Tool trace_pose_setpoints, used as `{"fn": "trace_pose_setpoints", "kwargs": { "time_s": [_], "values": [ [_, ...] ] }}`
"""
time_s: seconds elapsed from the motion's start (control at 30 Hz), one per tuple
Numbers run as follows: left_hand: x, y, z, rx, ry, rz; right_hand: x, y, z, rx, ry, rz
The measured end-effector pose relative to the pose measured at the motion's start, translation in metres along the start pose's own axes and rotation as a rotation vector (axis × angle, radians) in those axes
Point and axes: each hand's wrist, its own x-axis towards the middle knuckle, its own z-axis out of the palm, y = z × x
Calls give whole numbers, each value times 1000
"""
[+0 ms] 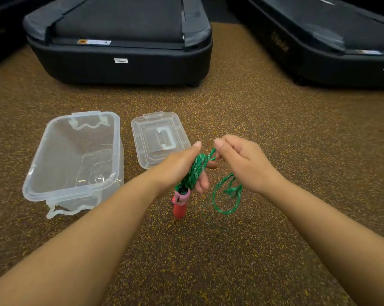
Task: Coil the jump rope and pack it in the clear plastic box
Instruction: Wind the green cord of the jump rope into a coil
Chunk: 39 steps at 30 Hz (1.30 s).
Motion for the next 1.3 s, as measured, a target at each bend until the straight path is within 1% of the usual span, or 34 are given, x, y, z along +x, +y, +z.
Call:
{"fn": "trace_pose_setpoints", "kwargs": {
  "time_s": [0.07,0.17,0.33,0.4,0.47,0.57,0.67,0.73,0.83,0.97,1.1,1.23,1.3],
  "values": [
    [-3,2,2,1,-71,3,7,8,-5,-53,26,27],
    [-3,5,4,-52,-77,70,8,22,-3,-20,19,115],
    [1,6,1,-155,13,107,-2,39,6,316,-100,303],
    [1,4,1,-181,26,106,-4,40,8,323,-116,294],
    [1,4,1,-184,33,95,-3,39,10,320,-86,265],
    [1,5,1,-185,-9,80,3,36,11,313,-20,232],
    [0,6,1,-195,-36,94,6,35,12,299,3,206],
    [2,8,1,-284,-5,112,5,36,15,294,-16,207],
    [3,11,-3,-441,91,133,-2,43,20,288,-55,227],
    [5,10,-12,-568,198,139,-18,48,24,333,-90,245],
    [7,12,-19,-590,293,142,-27,52,22,369,-201,212],
    [4,19,-28,-601,342,175,-32,61,13,321,-323,291],
    [3,21,-31,-618,358,178,-35,65,11,318,-322,319]
  ]
}}
